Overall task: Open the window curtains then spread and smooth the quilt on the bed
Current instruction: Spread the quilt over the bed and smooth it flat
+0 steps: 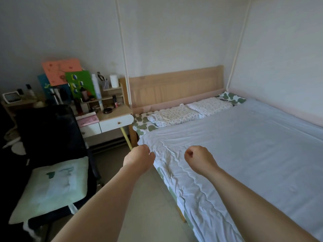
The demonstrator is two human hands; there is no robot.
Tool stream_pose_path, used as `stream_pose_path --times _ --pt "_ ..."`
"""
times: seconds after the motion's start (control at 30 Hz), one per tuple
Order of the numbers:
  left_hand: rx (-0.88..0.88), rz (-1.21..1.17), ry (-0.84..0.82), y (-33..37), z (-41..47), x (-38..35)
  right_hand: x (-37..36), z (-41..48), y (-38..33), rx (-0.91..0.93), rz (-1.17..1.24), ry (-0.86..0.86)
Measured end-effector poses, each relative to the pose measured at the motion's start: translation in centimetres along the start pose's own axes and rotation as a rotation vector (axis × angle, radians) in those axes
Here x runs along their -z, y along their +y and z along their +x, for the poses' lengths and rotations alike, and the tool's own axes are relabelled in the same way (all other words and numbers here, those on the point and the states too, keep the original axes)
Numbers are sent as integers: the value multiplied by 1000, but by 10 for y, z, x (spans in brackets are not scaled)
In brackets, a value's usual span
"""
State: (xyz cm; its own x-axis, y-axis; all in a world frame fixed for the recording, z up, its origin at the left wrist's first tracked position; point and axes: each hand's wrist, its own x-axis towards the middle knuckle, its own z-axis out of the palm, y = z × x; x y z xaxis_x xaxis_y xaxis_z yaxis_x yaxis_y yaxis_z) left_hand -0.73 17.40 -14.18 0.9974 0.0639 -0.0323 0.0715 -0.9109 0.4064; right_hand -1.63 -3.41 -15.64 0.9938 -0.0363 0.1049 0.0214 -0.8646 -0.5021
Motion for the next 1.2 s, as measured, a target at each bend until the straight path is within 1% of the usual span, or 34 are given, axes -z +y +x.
stream_pose_path --times 0.33,0.47,0.57,0.67,0.77,0.9,1.03,1.2 --pt "-21 1 -38 -5 187 2 -23 195 2 -40 -43 23" --pt "-38 -8 -80 -27 253 -10 -53 252 2 -74 -64 4" --pt "-80 -1 -104 -44 310 -20 -82 291 3 -140 -72 -3" --pt "-130 28 -160 -64 364 -32 -112 317 0 -227 -91 8" --pt "-207 64 -249 -83 419 -40 -140 340 -10 -361 -97 19" --pt "-308 126 -323 -95 477 -50 -170 361 -22 -502 -81 13" --pt "-380 163 -390 -93 516 -70 -194 368 -19 -604 -41 38" --pt "-456 208 -547 -83 550 -108 -213 377 10 -733 -34 -21"
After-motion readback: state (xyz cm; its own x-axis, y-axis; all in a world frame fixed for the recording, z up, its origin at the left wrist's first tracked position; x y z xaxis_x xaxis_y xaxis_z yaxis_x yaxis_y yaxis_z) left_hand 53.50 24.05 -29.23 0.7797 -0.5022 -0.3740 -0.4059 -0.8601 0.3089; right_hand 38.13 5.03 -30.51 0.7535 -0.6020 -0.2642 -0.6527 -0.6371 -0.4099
